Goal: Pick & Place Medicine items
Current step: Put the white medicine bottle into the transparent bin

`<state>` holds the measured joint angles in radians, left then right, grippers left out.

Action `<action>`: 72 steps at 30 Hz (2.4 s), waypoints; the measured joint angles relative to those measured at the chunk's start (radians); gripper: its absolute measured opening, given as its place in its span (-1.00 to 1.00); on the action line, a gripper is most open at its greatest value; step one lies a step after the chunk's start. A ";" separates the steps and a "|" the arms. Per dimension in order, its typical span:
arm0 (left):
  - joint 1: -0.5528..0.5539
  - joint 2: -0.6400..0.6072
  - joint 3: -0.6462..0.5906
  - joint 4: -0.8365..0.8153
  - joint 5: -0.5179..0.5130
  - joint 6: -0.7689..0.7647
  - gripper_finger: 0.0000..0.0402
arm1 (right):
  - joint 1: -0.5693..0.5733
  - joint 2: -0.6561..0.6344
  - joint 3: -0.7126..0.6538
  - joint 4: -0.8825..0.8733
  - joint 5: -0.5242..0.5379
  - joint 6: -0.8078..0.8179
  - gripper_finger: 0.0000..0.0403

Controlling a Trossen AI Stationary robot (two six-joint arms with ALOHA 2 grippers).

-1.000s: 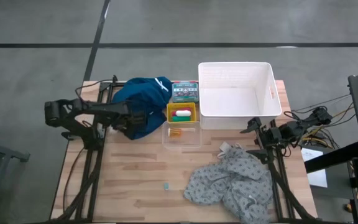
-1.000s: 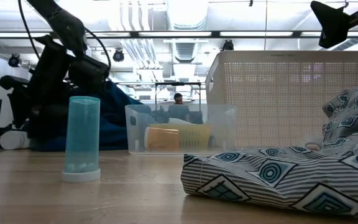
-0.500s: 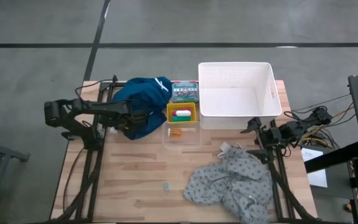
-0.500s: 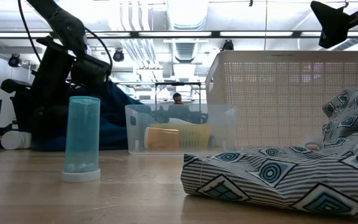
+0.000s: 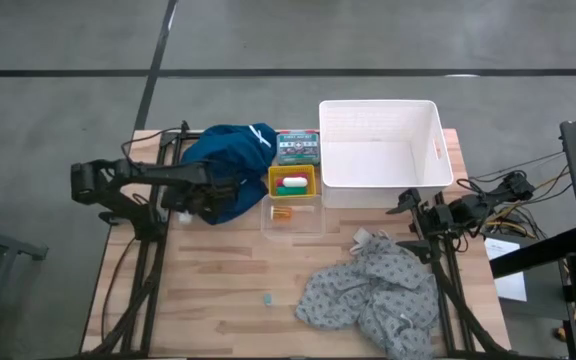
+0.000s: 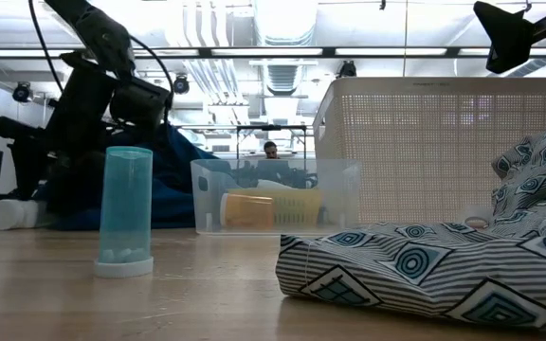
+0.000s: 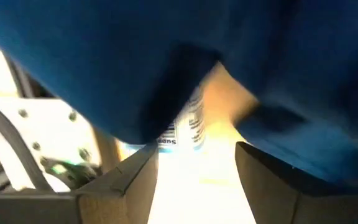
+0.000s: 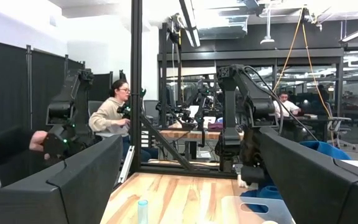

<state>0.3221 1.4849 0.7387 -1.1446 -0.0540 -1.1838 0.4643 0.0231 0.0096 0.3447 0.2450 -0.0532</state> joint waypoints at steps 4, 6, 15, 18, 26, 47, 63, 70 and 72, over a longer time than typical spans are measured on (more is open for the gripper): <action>-0.053 0.001 0.031 0.015 0.046 -0.029 0.06 | 0.000 0.000 0.000 0.000 0.000 0.000 0.88; -0.088 0.002 0.047 0.029 0.049 -0.052 0.06 | 0.000 0.000 0.000 0.000 0.000 0.000 0.88; -0.303 0.000 0.063 0.115 0.072 -0.223 0.06 | 0.000 0.000 0.000 0.000 0.000 0.000 0.88; -0.388 -0.001 0.068 0.166 0.093 -0.281 0.06 | 0.000 0.000 0.000 0.000 0.000 0.000 0.88; -0.579 0.004 0.072 0.394 0.114 -0.336 0.05 | 0.000 -0.001 0.000 0.000 0.000 0.000 0.88; -0.595 0.001 0.166 0.148 0.051 -0.183 0.05 | 0.000 0.000 0.000 -0.003 0.000 0.000 0.88; -0.553 0.000 0.192 -0.165 -0.111 -0.291 0.05 | 0.000 0.000 0.000 -0.004 0.000 0.000 0.88; -0.505 0.000 0.107 -0.138 -0.104 -0.291 0.06 | 0.000 0.000 0.000 -0.004 0.000 0.000 0.88; -0.489 0.000 0.082 -0.112 -0.100 -0.291 0.06 | 0.000 0.000 0.000 -0.004 0.000 0.000 0.89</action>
<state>-0.1666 1.4845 0.8212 -1.2565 -0.1544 -1.4750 0.4641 0.0231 0.0097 0.3408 0.2448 -0.0532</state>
